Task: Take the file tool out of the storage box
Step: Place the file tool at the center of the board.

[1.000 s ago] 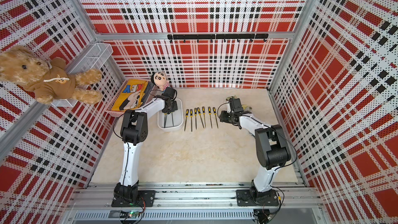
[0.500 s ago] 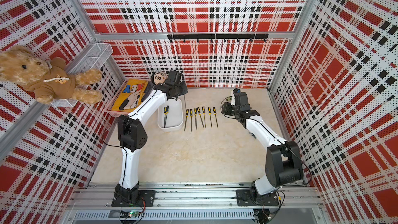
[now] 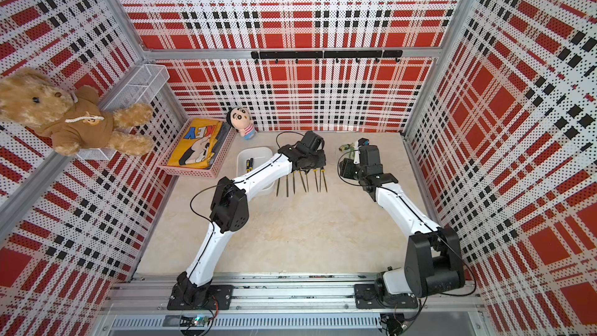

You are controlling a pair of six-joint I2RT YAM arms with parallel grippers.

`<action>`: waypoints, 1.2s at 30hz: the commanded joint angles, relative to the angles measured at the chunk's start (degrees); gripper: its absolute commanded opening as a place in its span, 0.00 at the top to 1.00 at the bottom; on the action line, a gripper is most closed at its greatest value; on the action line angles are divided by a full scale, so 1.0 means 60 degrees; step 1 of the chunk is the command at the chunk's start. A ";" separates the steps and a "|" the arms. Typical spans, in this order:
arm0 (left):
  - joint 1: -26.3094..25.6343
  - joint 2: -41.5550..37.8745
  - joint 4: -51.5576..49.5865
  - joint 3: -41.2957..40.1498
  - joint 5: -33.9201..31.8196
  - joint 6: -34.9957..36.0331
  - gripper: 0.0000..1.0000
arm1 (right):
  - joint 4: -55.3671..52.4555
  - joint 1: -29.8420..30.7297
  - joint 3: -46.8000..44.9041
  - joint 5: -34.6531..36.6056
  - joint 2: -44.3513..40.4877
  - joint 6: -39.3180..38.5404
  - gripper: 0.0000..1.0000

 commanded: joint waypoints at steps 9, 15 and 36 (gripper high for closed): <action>-0.0566 -0.1921 0.0292 -0.3662 -0.1501 -0.0311 1.00 | 0.0290 -0.0026 -0.0708 -0.0034 -0.0454 0.0131 0.44; -0.0689 -0.3388 0.0291 -0.6257 -0.2219 -0.0694 1.00 | 0.0294 -0.0025 -0.0748 -0.0152 -0.0262 0.0076 0.44; -0.1105 -0.4881 -0.0189 -0.9146 -0.2871 -0.1599 1.00 | 0.0415 -0.0025 -0.0766 -0.0327 0.0250 0.0193 0.44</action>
